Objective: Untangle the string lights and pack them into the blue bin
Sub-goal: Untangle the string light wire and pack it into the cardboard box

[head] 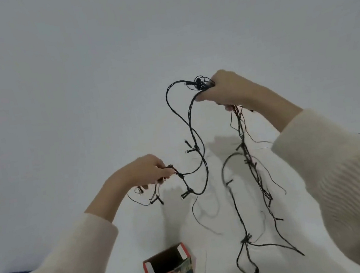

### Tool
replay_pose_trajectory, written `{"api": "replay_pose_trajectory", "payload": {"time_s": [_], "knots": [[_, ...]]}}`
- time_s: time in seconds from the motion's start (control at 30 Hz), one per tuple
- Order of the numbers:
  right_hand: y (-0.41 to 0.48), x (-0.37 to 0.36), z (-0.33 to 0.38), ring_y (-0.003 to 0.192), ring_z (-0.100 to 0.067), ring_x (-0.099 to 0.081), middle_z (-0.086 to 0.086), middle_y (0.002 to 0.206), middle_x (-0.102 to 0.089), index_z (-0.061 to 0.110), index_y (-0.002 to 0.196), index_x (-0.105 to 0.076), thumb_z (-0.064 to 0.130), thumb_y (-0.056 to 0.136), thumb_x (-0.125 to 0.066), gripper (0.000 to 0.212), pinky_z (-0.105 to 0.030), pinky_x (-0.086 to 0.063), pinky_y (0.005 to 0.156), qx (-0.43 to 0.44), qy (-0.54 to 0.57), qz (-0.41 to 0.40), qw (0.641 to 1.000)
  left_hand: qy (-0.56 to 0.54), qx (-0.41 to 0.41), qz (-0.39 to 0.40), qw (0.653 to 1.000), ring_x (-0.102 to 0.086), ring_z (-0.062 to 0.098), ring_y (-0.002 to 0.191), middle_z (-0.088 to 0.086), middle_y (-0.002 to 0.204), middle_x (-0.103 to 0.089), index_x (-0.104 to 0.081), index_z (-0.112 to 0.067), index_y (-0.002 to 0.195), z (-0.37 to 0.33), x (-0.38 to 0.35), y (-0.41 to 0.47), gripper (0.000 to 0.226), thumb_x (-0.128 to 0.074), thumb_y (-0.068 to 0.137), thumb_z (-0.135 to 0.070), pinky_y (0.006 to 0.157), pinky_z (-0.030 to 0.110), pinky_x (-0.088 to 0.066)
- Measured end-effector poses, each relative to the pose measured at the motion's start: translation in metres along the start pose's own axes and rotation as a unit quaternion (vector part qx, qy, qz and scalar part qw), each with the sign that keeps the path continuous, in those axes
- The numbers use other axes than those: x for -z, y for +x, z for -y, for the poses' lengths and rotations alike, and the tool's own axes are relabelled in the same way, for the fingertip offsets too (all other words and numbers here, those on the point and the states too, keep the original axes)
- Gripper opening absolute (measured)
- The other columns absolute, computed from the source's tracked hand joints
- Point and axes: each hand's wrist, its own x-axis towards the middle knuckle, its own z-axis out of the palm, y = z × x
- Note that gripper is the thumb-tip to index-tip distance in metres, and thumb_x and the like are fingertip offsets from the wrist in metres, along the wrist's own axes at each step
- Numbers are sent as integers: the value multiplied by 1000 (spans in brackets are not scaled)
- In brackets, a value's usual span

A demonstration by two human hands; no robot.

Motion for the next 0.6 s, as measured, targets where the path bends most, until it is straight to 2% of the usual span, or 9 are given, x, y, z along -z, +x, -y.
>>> {"api": "replay_pose_trajectory", "payload": {"time_s": [0.07,0.13,0.2,0.23,0.3,0.33,0.4,0.47,0.6], "knots": [[3,0,5,44,-18,-36,-3,56,-39,15,59,-35,27,84,-64,40,-21,-33,41,11,-8,16,1000,64,-25,-95,993,-55,22,107,9,125,-58,-59,-10,121,-15,11,1,31,-48,95,-22,87,28,-42],[4,-1,6,44,-17,-36,-2,56,-39,15,58,-36,27,84,-65,40,-19,-33,40,19,-1,22,1000,-139,-58,-276,949,-51,23,118,7,133,-53,-52,-13,130,-34,23,-2,39,-41,92,-8,94,29,-42],[3,-5,5,48,-19,-38,-4,59,-38,12,60,-42,28,83,-67,37,-21,-35,41,35,-3,42,998,-358,-109,-355,857,-55,21,113,5,121,-60,-55,-19,122,-55,36,-3,32,-45,91,-17,98,37,-44],[2,-7,5,51,-21,-39,-5,61,-38,10,62,-45,29,82,-68,35,-22,-35,43,46,-13,53,997,-403,-119,-324,848,-55,18,112,3,118,-61,-54,-21,119,-65,40,-5,28,-48,92,-28,98,38,-44],[0,-10,4,51,-22,-39,-6,61,-37,9,63,-48,27,82,-68,33,-24,-35,45,64,-24,58,996,-398,-131,-191,888,-60,16,105,1,118,-62,-50,-19,125,-80,43,-6,48,-50,89,-51,92,37,-48],[-1,-10,2,53,-22,-38,-5,59,-37,9,62,-48,25,82,-66,32,-24,-35,47,73,-22,51,996,-385,-125,-116,907,-65,15,93,2,112,-66,-49,-17,127,-85,43,-7,56,-51,87,-56,84,33,-51],[-3,-8,-2,56,-20,-37,-2,58,-37,10,62,-49,21,80,-66,27,-25,-36,48,83,-13,47,995,-352,-119,-22,928,-58,9,55,-1,74,-67,-57,-13,117,-85,44,-6,50,-55,86,-53,62,23,-51],[-6,-3,-9,60,-15,-38,1,64,-40,12,74,-57,24,77,-72,19,-25,-37,52,68,39,83,993,-305,-115,-2,945,-33,9,43,-8,48,-40,-65,-9,103,-79,50,-6,41,-55,88,-46,46,18,-38],[-14,-2,-34,51,-8,-41,4,63,-43,11,93,-62,23,78,-73,22,-26,-41,63,24,188,193,963,-322,-153,-25,934,-18,7,41,-9,48,-21,-67,-10,86,-73,64,-5,24,-55,92,-30,39,17,-16]]}}
